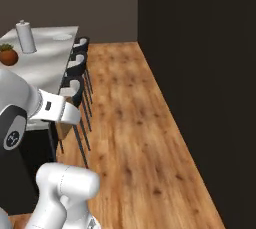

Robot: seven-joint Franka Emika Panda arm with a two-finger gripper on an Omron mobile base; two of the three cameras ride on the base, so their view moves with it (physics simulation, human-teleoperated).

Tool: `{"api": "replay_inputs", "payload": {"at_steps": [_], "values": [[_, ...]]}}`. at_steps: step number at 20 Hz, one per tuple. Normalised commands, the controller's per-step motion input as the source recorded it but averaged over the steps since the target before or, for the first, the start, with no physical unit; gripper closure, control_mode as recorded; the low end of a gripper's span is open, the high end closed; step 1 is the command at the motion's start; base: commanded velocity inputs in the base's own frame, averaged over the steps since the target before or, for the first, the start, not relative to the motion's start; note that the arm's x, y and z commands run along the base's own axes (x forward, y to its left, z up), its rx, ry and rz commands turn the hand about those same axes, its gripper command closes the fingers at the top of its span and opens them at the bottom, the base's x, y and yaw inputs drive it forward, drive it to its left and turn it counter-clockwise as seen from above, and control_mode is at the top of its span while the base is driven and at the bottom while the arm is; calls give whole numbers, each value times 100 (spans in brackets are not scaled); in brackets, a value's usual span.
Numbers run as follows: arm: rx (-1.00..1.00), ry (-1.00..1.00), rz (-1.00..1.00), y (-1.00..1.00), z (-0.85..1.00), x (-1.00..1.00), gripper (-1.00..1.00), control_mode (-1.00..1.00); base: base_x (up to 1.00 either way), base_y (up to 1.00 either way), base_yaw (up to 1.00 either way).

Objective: Start the toaster. Once the lever pops up, take the bread to the plate on the dining counter.

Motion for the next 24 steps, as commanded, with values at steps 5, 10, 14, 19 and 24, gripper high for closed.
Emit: {"api": "replay_inputs", "payload": {"at_steps": [5,10,14,19,24], "values": [[0,0,0,0,0,0,100,100,100,-77,24],[0,0,0,0,0,0,100,100,100,-60,30],[0,0,0,0,0,0,100,100,100,-38,32],[0,0,0,0,0,0,100,100,100,-10,33],[0,0,0,0,0,0,100,100,100,-24,34]]}}
